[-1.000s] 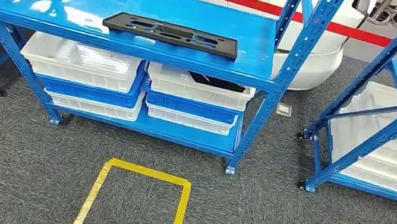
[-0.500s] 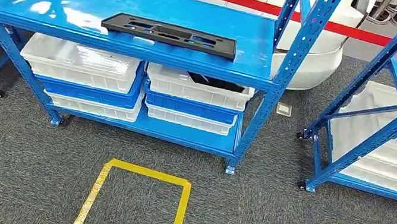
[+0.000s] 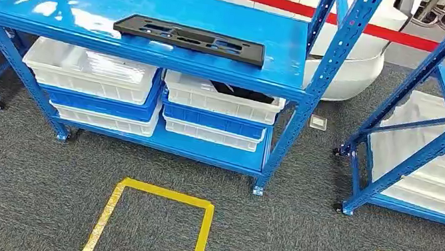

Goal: Take the parts from the cabinet and place them on the table.

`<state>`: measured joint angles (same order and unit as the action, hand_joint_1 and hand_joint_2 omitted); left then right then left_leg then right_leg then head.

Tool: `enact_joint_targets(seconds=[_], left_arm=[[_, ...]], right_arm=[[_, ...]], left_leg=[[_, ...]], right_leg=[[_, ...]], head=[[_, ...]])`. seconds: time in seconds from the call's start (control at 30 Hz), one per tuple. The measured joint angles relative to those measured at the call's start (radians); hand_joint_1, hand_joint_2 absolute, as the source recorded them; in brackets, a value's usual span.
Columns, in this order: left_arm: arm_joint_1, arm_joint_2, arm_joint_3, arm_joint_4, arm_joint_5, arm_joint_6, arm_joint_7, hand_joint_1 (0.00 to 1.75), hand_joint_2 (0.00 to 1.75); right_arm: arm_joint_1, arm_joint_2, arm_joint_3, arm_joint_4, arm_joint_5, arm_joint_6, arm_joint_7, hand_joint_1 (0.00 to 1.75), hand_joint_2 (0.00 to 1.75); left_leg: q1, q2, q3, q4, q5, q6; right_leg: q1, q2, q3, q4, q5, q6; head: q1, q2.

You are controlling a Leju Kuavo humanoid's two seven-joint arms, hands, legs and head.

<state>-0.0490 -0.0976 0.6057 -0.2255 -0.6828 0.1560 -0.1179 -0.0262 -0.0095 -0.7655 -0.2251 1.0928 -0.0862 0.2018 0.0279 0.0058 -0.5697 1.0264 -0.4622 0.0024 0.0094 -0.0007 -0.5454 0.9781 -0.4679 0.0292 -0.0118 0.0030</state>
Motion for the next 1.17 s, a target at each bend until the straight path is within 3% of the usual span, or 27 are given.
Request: enact_joint_targets(seconds=[0.63,0.67,1.17], left_arm=[[0.087,0.039,-0.264,-0.071,0.309,-0.068,0.052,0.00,0.00],[0.092,0.041,-0.277,-0.075,0.326,-0.073,0.055,0.00,1.75],[0.164,0.071,-0.487,-0.132,0.573,-0.127,0.095,0.00,1.75]], right_arm=[[0.078,0.000,0.332,-0.064,-0.493,0.038,-0.089,0.00,0.00],[0.083,0.000,0.351,-0.068,-0.521,0.041,-0.094,0.00,1.75],[0.146,0.004,0.617,-0.121,-0.917,0.071,-0.166,0.00,1.75]], left_leg=[[0.001,0.000,0.000,0.000,0.000,0.000],[0.001,0.000,0.000,0.000,0.000,0.000],[0.001,0.000,-0.001,0.000,0.000,0.000]], right_leg=[[0.000,0.000,0.000,0.000,-0.001,-0.002],[0.000,0.000,-0.001,0.000,-0.002,-0.002],[0.000,0.000,-0.001,0.000,-0.002,-0.003]], head=[[0.000,0.000],[0.000,0.000],[0.000,0.000]])
